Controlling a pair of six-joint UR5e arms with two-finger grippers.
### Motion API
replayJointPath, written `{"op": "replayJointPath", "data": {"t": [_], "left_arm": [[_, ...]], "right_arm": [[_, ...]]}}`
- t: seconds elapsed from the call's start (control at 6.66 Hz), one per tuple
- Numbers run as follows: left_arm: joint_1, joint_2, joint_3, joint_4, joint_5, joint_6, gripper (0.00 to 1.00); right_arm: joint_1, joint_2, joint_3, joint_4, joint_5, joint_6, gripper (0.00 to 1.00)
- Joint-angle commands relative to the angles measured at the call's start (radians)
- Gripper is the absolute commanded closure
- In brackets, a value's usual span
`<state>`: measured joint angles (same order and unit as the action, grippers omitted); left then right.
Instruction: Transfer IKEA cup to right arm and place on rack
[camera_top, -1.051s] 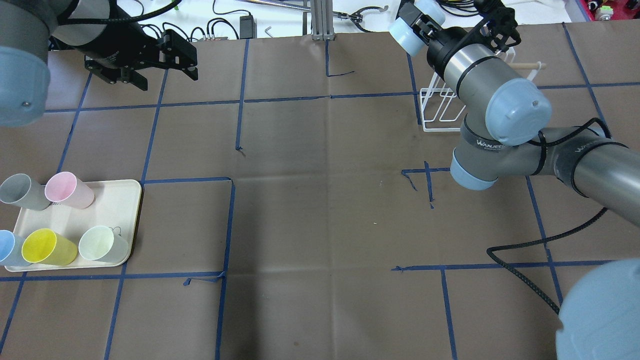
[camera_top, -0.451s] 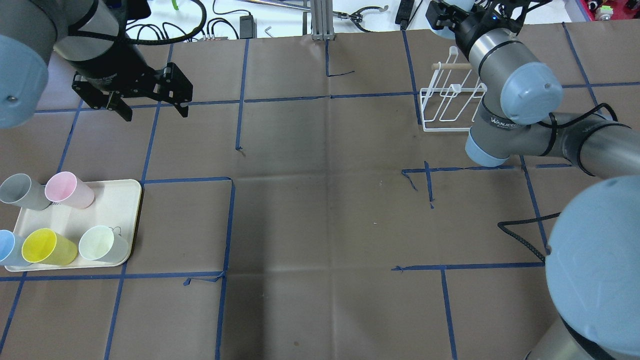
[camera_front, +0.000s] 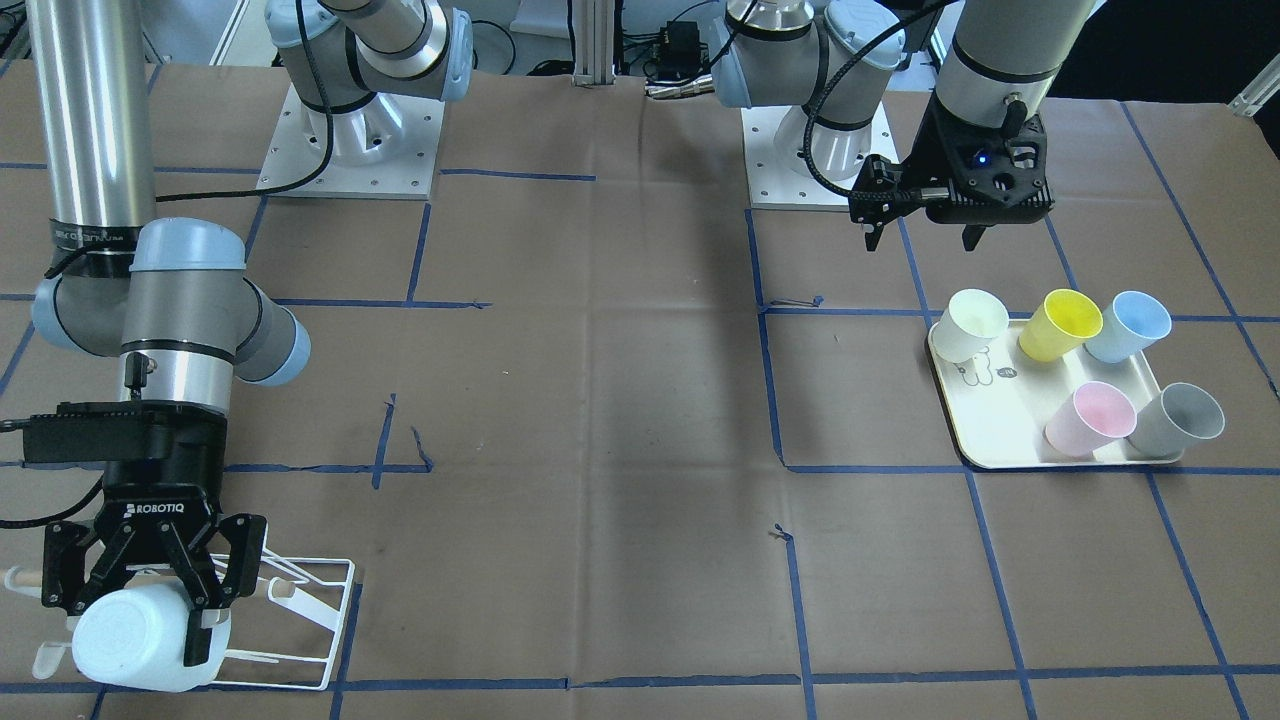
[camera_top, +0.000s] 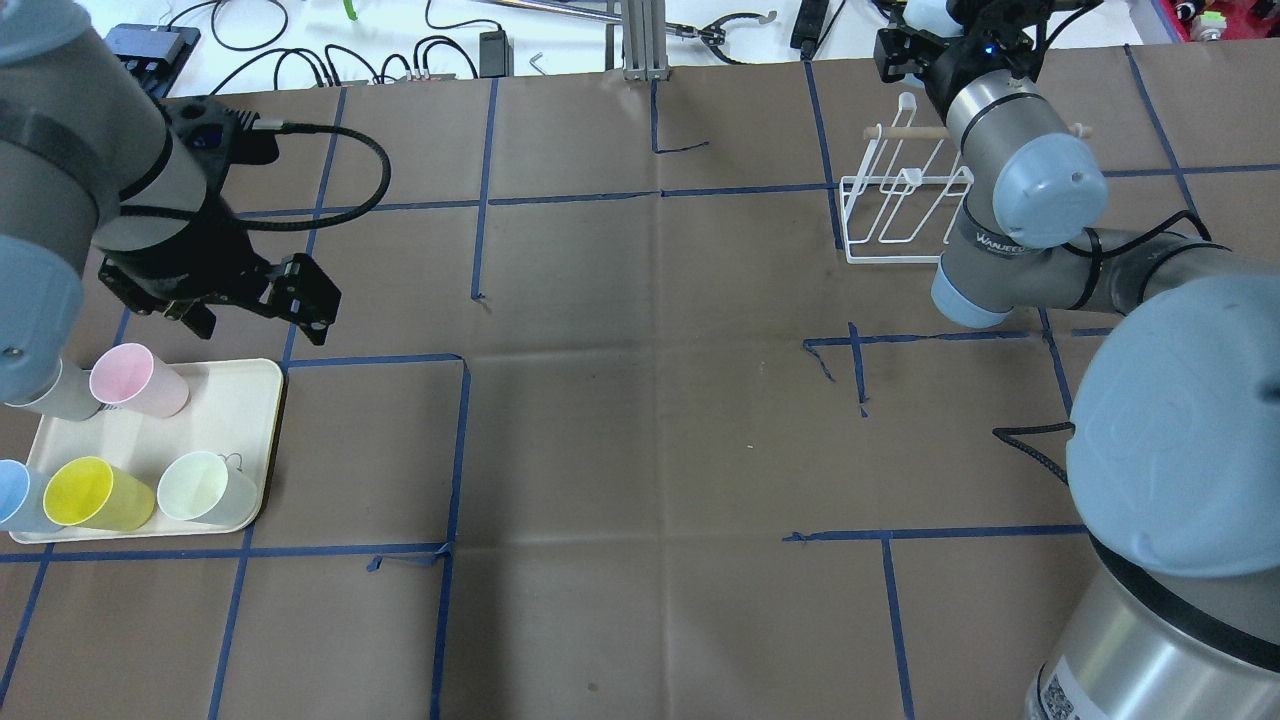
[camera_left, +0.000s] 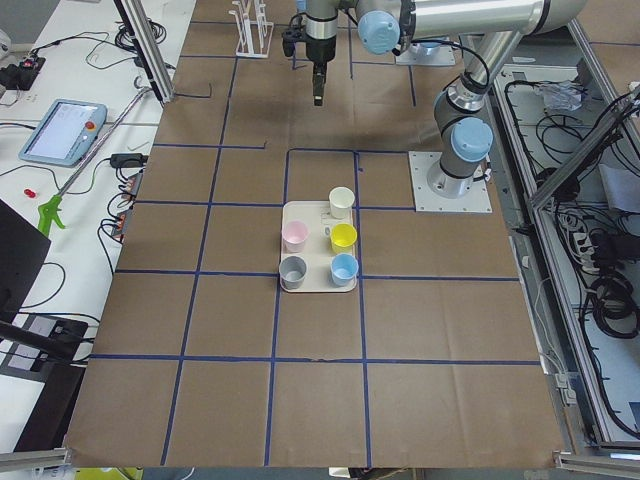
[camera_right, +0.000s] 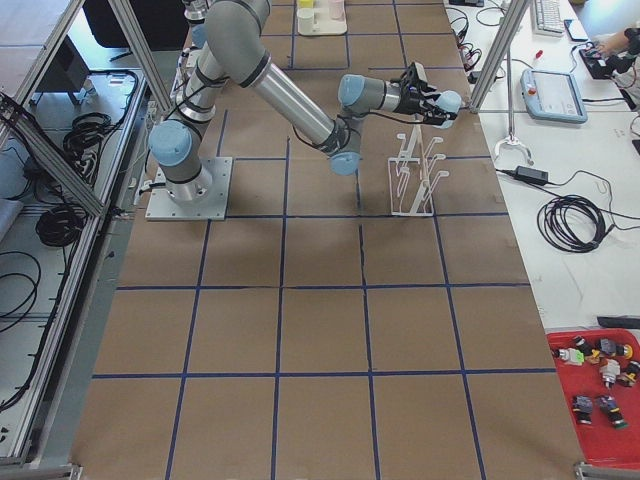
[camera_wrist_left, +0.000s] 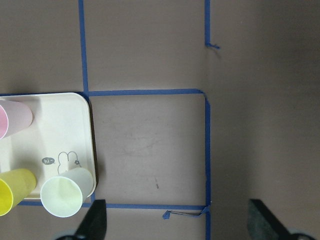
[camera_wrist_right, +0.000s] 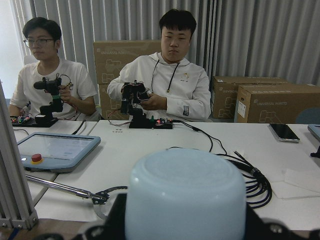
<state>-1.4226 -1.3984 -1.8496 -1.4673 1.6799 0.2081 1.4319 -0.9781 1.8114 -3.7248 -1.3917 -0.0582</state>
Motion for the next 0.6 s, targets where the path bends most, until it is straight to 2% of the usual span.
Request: {"op": "replayJointPath", "data": {"t": [0.0,0.15,0.45], "left_arm": [[0.202,0.062,-0.126,0.031,-0.006,0.228,0.01],[0.293,0.073,-0.157,0.033,-0.050,0.338,0.01],[0.394,0.055,-0.189,0.085,-0.065,0.448,0.01]], "right_arm": [[-0.001,0.042,-0.006,-0.026,-0.015,-0.006,0.78],[-0.002,0.055,-0.010,-0.035,-0.015,-0.002,0.78],[-0.001,0.071,-0.011,-0.053,-0.015,0.003,0.78]]}}
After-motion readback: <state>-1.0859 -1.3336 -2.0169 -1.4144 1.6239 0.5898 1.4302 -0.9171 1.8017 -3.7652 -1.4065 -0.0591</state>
